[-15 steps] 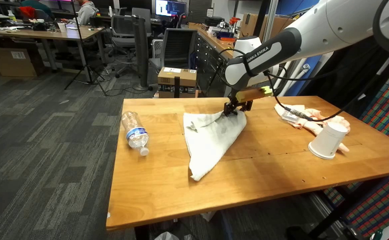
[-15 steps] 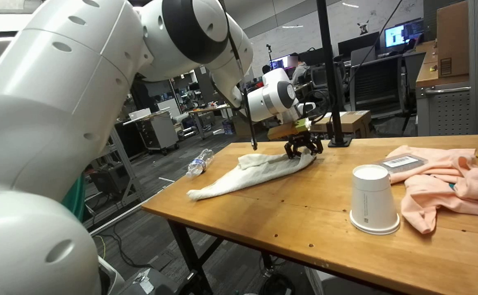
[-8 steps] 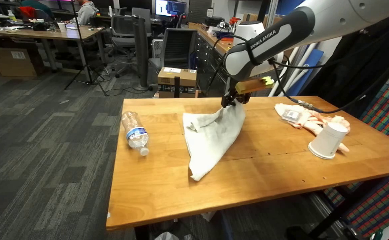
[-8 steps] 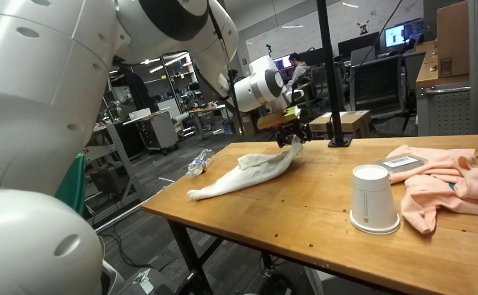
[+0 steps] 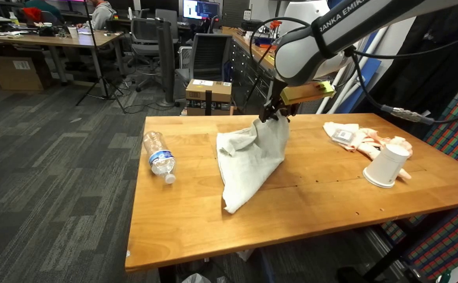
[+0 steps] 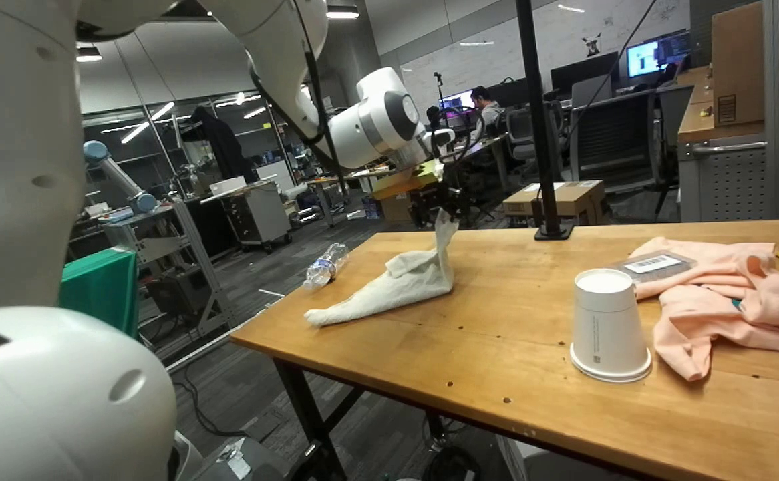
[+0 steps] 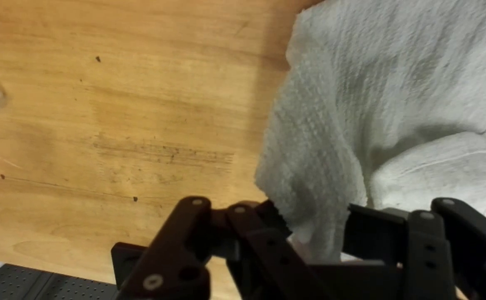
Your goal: Fold the towel diagonally twice
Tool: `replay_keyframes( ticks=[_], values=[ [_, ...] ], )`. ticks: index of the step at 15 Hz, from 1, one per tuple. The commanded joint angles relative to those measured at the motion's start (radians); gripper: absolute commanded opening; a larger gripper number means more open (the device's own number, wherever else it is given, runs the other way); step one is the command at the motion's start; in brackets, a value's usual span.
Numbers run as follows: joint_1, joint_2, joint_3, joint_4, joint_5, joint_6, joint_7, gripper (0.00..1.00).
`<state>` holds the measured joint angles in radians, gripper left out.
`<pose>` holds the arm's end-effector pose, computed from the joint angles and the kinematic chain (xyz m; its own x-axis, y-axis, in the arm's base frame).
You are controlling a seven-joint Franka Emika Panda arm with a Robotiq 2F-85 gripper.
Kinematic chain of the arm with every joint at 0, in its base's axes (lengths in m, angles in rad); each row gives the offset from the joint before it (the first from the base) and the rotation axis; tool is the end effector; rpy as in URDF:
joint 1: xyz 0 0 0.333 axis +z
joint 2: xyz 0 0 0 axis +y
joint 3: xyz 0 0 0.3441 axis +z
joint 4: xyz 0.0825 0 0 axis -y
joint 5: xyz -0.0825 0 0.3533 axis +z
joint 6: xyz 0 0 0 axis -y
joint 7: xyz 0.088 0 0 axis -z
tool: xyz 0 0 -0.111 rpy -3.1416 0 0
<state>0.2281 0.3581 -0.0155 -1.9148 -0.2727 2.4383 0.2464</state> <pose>0.6121 0.1317 0.3663 0.9664 0.1741 0.1892 0.1425 -0.9751 0.1699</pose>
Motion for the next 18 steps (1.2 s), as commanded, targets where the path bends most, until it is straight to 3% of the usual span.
replay_keyframes(
  ticks=[1, 6, 11, 18],
  values=[
    [0.052, -0.202, 0.023, -0.223, -0.069, 0.052, 0.12, 0.03],
    [0.101, -0.332, 0.122, -0.344, -0.209, 0.021, 0.317, 0.03],
    [0.107, -0.377, 0.231, -0.372, -0.304, -0.037, 0.445, 0.03],
    [0.081, -0.329, 0.258, -0.33, -0.345, -0.126, 0.463, 0.03]
  ],
)
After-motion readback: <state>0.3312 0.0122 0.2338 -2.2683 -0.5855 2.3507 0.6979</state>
